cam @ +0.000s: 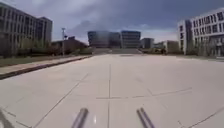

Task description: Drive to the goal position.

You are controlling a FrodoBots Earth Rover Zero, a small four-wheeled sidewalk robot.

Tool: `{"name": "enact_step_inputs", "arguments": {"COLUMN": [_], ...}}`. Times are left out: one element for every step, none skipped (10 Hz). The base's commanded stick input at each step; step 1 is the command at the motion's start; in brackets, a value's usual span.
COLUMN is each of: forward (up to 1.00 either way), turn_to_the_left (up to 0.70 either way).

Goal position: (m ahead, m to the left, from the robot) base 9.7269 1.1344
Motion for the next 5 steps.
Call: {"name": "enact_step_inputs", "arguments": {"forward": [1.00,1.00,1.00,1.00,1.00], "turn_to_the_left": [-0.05,0.00,0.00,0.00,0.00]}}
